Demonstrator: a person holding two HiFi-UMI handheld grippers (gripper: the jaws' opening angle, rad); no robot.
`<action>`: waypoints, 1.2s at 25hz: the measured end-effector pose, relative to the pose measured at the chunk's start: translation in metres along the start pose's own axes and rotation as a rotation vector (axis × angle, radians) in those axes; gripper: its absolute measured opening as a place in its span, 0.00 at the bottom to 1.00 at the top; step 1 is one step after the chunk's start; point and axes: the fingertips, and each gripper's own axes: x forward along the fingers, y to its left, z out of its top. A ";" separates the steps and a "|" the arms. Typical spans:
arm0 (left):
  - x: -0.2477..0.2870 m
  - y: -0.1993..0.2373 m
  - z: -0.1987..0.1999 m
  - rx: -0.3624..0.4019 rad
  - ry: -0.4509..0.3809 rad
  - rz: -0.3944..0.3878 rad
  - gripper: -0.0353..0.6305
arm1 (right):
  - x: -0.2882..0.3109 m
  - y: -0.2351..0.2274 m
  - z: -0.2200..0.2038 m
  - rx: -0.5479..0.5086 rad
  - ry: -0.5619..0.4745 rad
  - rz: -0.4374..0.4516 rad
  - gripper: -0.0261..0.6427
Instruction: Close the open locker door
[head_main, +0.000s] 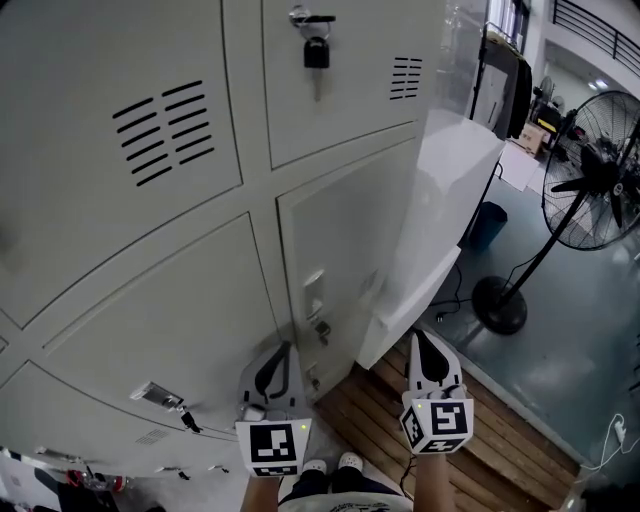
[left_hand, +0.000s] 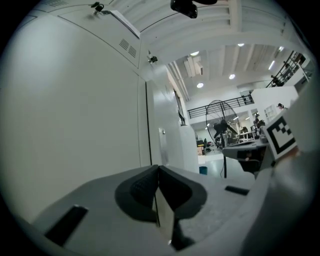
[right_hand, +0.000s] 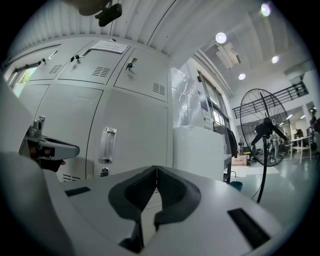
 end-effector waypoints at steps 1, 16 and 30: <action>0.000 -0.001 0.001 0.004 -0.002 -0.003 0.06 | -0.001 -0.001 0.000 0.000 0.002 -0.003 0.07; 0.004 0.000 0.008 0.016 -0.008 0.000 0.06 | -0.002 -0.004 0.005 0.006 0.004 -0.014 0.07; 0.003 -0.002 0.008 0.010 -0.008 0.002 0.06 | -0.004 -0.004 0.008 0.008 -0.005 -0.006 0.07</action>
